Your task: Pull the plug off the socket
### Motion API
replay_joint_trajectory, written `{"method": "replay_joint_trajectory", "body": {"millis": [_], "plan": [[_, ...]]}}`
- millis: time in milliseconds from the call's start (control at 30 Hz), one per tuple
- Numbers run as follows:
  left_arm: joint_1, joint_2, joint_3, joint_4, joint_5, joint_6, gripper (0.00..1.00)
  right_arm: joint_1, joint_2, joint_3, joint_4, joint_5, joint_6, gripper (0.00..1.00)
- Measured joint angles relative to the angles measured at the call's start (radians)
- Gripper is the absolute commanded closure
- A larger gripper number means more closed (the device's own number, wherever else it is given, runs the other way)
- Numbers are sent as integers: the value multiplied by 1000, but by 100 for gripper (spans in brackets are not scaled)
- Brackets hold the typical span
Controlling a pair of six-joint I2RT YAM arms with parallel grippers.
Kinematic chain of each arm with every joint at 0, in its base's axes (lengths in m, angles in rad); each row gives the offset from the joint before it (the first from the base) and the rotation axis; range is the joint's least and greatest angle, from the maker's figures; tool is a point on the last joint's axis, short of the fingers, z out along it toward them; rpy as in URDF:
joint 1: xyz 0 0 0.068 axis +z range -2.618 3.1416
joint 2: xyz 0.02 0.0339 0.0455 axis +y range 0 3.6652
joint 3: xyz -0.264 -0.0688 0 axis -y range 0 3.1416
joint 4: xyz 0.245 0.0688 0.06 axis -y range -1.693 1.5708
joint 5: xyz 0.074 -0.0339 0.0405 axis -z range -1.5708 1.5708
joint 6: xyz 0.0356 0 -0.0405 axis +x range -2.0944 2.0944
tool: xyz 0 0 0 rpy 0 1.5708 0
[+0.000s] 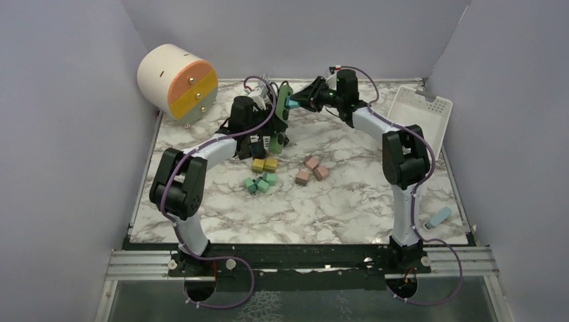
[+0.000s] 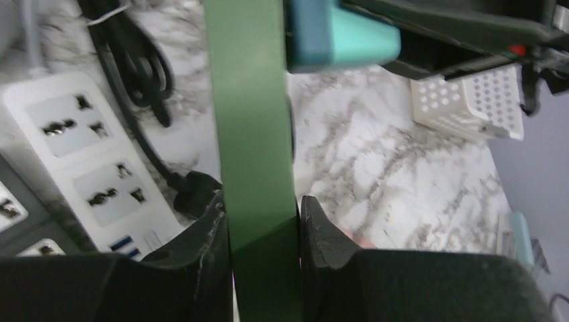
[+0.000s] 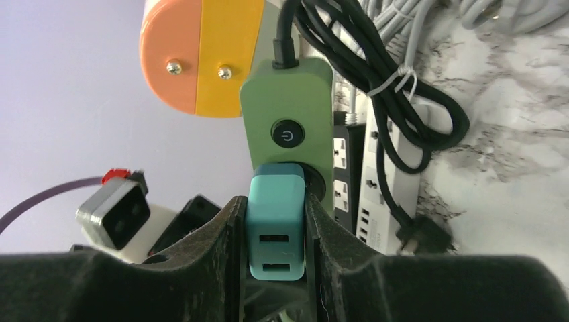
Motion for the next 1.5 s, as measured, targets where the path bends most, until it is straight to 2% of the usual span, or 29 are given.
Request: {"method": "replay_joint_trajectory", "body": {"millis": [167, 333, 600, 733, 867, 1033, 1167, 1300, 1467, 1500], "plan": [[-1, 56, 47, -6, -29, -21, 100, -16, -8, 12, -43, 0, -54, 99], [-13, 59, 80, -45, -48, -23, 100, -13, -63, 66, -241, 53, -203, 99], [-60, 67, 151, -100, 23, -14, 100, -29, -337, -170, -299, 196, -318, 99], [-65, 82, 154, -128, 76, -13, 100, -24, -418, -267, -322, 262, -358, 99], [-72, 107, 172, -157, 98, -12, 100, -13, -452, -290, -380, 328, -409, 99], [3, 135, 187, -189, -150, -64, 100, -2, -532, -301, -564, 394, -482, 99], [60, 142, 187, -218, -248, -68, 100, 3, -597, -313, -612, 461, -522, 99], [51, 142, 187, -218, -266, -56, 100, 3, -638, -360, -610, 455, -547, 99], [55, 142, 206, -217, -227, -12, 100, 2, -644, -473, -596, 364, -580, 99], [62, 143, 219, -230, -211, 3, 97, 3, -646, -501, -597, 346, -587, 99]]}}
